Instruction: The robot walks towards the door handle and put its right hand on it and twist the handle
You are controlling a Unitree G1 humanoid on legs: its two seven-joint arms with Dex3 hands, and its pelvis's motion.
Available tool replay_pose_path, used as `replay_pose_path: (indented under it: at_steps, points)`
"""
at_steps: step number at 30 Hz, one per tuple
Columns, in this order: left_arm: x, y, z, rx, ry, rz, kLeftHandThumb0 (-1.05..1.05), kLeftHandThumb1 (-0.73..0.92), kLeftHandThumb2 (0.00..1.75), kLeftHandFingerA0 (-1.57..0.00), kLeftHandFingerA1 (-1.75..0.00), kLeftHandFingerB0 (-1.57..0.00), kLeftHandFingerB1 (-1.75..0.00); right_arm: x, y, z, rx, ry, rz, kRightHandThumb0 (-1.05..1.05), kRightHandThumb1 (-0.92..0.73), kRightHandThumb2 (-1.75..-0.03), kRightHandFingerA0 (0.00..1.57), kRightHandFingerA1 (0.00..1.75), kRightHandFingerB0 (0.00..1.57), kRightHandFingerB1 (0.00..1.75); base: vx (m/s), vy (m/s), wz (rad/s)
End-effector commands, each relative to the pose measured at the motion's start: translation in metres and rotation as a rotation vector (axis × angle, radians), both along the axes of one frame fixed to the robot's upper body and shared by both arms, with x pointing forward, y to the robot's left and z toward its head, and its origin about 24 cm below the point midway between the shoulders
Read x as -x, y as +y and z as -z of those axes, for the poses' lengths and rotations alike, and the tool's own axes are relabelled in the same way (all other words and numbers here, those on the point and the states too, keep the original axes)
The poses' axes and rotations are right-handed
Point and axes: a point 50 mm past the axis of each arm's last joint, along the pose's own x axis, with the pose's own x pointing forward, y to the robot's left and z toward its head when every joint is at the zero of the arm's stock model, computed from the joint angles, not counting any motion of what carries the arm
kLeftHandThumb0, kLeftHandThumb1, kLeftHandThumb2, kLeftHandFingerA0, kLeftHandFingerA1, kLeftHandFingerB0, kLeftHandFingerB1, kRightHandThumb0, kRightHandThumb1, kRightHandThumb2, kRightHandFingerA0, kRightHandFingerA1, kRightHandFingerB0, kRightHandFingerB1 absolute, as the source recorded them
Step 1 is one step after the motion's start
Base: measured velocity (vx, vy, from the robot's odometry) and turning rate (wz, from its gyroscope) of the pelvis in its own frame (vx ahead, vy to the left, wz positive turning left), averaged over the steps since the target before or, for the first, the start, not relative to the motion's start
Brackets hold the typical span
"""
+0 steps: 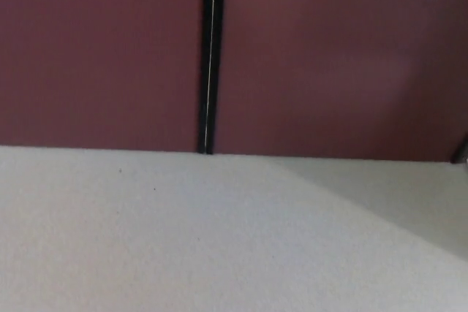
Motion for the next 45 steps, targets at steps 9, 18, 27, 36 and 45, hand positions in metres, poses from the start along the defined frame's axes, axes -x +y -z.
replay_pose_path:
  at_steps: [9,18,27,36,45]
  points:
    - [0.004,-0.003,0.002,0.016,0.013,0.044,-0.23,0.58,0.57,-0.55,-0.47,-0.43,-0.65,0.006,0.002,0.002,0.022,0.025,-0.049,-0.2,-0.49,-0.59,0.71,0.52,0.59,0.46,0.18,-0.062,0.06]
    - [0.002,-0.003,0.002,0.004,0.025,0.076,-0.24,0.58,0.57,-0.55,-0.46,-0.43,-0.64,0.006,0.004,0.003,0.006,0.057,-0.083,-0.13,-0.52,-0.55,0.71,0.48,0.58,0.42,0.08,-0.287,0.0]
    - [0.002,-0.002,0.0,-0.004,0.02,0.09,-0.25,0.58,0.57,-0.58,-0.47,-0.46,-0.66,0.005,0.008,0.005,-0.041,0.055,-0.04,-0.13,-0.53,-0.55,0.7,0.48,0.55,0.42,0.11,0.042,-0.03]
    - [0.003,-0.002,0.0,-0.001,0.02,0.092,-0.26,0.57,0.57,-0.59,-0.48,-0.49,-0.66,0.004,0.01,0.007,-0.062,0.071,-0.009,-0.13,-0.54,-0.56,0.67,0.47,0.55,0.41,0.08,-0.037,0.03]
    - [0.004,-0.001,0.0,-0.026,0.042,0.119,-0.26,0.57,0.57,-0.6,-0.47,-0.5,-0.66,0.007,0.01,0.008,-0.082,0.078,-0.004,-0.14,-0.54,-0.56,0.66,0.46,0.55,0.42,0.07,0.039,-0.06]
